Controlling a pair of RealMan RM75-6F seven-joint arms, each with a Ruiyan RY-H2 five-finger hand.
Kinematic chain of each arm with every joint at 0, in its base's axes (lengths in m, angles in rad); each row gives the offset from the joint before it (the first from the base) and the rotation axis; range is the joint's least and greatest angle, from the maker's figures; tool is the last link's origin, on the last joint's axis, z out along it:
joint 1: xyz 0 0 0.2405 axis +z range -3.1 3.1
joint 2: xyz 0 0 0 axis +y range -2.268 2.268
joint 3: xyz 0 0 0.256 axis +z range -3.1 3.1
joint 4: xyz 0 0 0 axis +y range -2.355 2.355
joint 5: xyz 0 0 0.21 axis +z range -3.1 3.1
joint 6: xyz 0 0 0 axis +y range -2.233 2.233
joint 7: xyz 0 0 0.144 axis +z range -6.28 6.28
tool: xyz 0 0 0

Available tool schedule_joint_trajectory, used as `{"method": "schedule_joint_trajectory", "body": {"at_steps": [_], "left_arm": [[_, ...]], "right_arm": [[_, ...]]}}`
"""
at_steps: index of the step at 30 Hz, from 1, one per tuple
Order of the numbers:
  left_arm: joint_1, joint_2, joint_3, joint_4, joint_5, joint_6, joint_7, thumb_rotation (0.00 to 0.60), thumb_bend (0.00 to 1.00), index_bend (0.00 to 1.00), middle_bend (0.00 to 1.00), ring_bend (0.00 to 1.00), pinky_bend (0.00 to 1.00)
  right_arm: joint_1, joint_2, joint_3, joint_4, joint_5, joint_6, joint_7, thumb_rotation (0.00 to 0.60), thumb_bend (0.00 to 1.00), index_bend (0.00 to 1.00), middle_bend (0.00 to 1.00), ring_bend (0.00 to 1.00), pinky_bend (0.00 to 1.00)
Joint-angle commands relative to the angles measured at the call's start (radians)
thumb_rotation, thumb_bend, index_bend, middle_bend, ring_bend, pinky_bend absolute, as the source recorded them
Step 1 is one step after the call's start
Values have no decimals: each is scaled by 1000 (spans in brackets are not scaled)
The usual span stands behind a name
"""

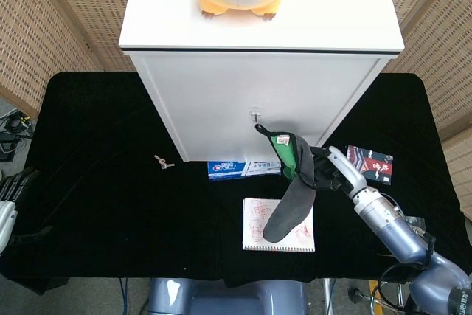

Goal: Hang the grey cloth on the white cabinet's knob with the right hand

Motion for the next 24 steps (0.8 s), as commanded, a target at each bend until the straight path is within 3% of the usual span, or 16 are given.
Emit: {"method": "schedule_joint_trajectory", "body": {"at_steps": [1, 15, 20, 23, 24], "left_arm": [[0, 0, 0, 0, 0, -1, 0, 600, 0, 0, 0, 0, 0], [2, -1, 3, -2, 5, 4, 6, 600, 0, 0, 0, 0, 0], [5, 2, 4, -2, 9, 10, -2, 600, 0, 0, 0, 0, 0], [8, 4, 4, -2, 13, 18, -9, 600, 0, 0, 0, 0, 0], [10, 5, 4, -1, 15, 22, -11, 600, 0, 0, 0, 0, 0]], "right_arm": [[-9, -13, -17, 26, -52, 24, -6, 600, 12, 0, 989, 978, 1000], [-58, -2, -61, 49, -154, 146, -41, 600, 0, 1, 984, 978, 1000], [-110, 10, -105, 114, -255, 258, -154, 600, 0, 55, 936, 944, 1000], [-165, -8, -131, 209, -336, 382, -311, 600, 0, 109, 842, 850, 911], [-180, -17, -137, 236, -356, 414, -354, 600, 0, 119, 804, 806, 826]]}}
